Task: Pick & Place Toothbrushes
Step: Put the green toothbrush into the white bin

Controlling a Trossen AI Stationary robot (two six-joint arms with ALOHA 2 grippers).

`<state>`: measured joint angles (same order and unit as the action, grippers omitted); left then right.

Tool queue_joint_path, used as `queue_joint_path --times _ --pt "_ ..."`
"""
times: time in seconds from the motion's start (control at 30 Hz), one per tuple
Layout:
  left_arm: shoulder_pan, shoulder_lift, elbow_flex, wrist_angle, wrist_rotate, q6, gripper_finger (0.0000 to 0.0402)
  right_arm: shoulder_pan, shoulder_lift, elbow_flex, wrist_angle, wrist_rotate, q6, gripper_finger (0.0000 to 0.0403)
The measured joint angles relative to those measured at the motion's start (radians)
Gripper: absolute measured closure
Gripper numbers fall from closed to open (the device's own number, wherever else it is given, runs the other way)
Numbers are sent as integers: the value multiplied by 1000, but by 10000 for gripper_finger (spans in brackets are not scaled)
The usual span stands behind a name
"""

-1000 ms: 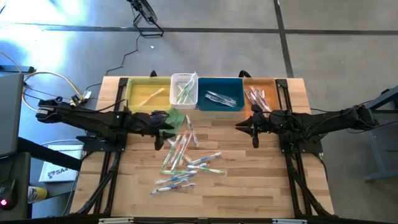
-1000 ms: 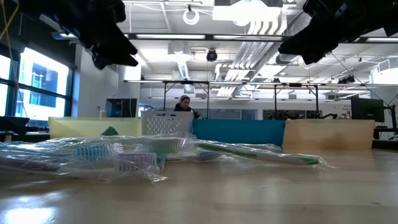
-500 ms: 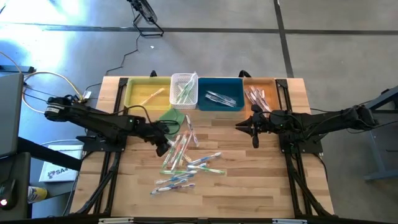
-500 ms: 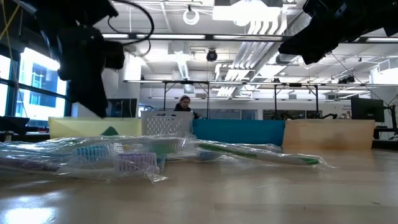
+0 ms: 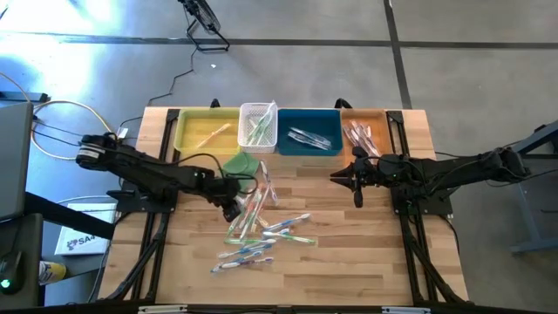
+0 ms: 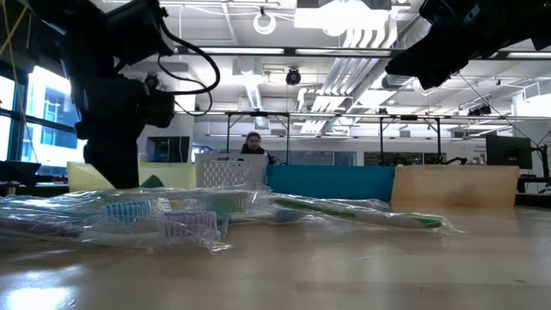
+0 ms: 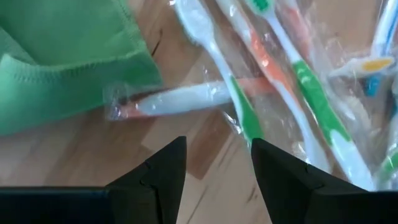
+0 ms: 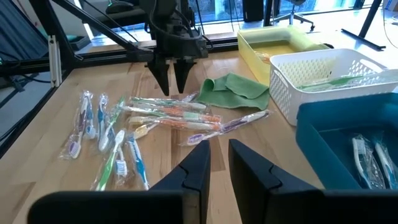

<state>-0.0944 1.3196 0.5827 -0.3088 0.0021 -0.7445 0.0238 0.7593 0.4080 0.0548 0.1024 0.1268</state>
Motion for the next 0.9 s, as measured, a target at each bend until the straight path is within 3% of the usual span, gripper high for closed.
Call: queue_joint_path --times 0.17,0.4,0.9 --pt "0 43 40 -40 1 0 224 0 0 0 0 1 0 353" --pt "0 110 170 -221 13 10 224 0 0 0 0 2 0 353" --pt "2 123 192 -167 -16 -28 224 0 0 0 -1 0 0 353"
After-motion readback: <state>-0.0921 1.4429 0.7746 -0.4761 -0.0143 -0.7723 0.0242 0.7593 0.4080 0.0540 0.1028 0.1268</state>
